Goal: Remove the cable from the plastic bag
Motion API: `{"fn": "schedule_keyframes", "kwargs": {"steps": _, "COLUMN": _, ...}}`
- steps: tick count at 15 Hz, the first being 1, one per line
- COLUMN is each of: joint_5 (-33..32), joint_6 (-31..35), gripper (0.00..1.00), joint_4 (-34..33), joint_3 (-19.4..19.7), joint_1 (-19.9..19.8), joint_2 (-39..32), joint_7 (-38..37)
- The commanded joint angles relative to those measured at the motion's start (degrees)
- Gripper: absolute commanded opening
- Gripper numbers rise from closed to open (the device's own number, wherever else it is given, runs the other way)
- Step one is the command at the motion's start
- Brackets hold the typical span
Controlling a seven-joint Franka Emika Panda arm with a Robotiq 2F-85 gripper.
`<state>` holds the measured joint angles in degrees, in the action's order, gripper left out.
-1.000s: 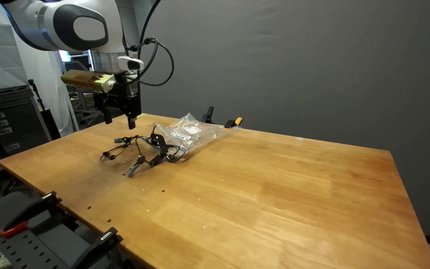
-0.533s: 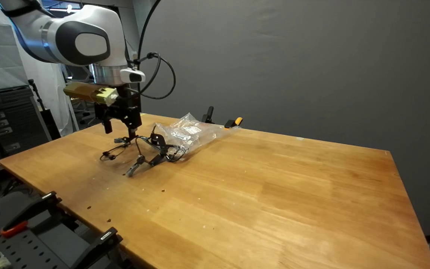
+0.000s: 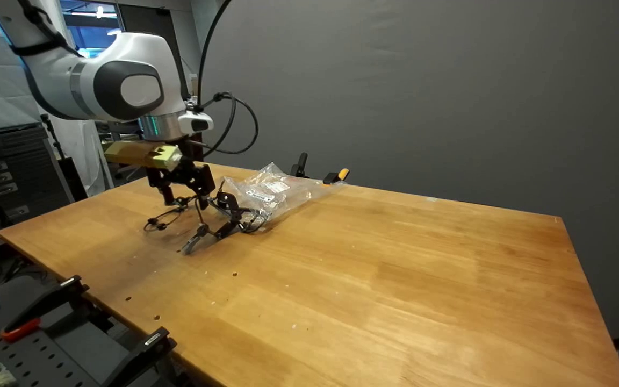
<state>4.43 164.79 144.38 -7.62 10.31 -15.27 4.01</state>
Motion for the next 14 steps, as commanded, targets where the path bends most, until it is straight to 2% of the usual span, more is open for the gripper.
{"fn": "schedule_keyframes", "kwargs": {"steps": 1, "joint_5": -5.38, "joint_6": 6.29, "gripper": 1.00, "joint_4": -0.25, "joint_3": 2.75, "joint_1": 1.05, "joint_2": -1.58, "joint_7": -4.20}}
{"fn": "schedule_keyframes", "kwargs": {"steps": 3, "joint_5": -8.44, "joint_6": 8.38, "gripper": 1.00, "joint_4": -0.30, "joint_3": 5.32, "joint_1": 2.23, "joint_2": -2.50, "joint_7": -6.13}}
{"fn": "schedule_keyframes", "kwargs": {"steps": 4, "joint_5": -9.80, "joint_6": 9.17, "gripper": 0.75, "joint_4": -0.42, "joint_3": 6.82, "joint_1": 2.99, "joint_2": -2.90, "joint_7": -7.18}}
{"fn": "schedule_keyframes", "kwargs": {"steps": 5, "joint_5": -10.60, "joint_6": 9.62, "gripper": 0.74, "joint_4": -0.46, "joint_3": 7.82, "joint_1": 3.48, "joint_2": -3.20, "joint_7": -7.80}}
{"fn": "schedule_keyframes", "kwargs": {"steps": 8, "joint_5": -11.39, "joint_6": 9.67, "gripper": 0.49, "joint_4": -0.54, "joint_3": 8.93, "joint_1": 3.89, "joint_2": -3.43, "joint_7": -8.15}}
{"fn": "schedule_keyframes", "kwargs": {"steps": 14, "joint_5": -12.19, "joint_6": 8.09, "gripper": 0.04, "joint_4": -0.27, "joint_3": 9.39, "joint_1": 4.52, "joint_2": -1.11, "joint_7": -8.00}}
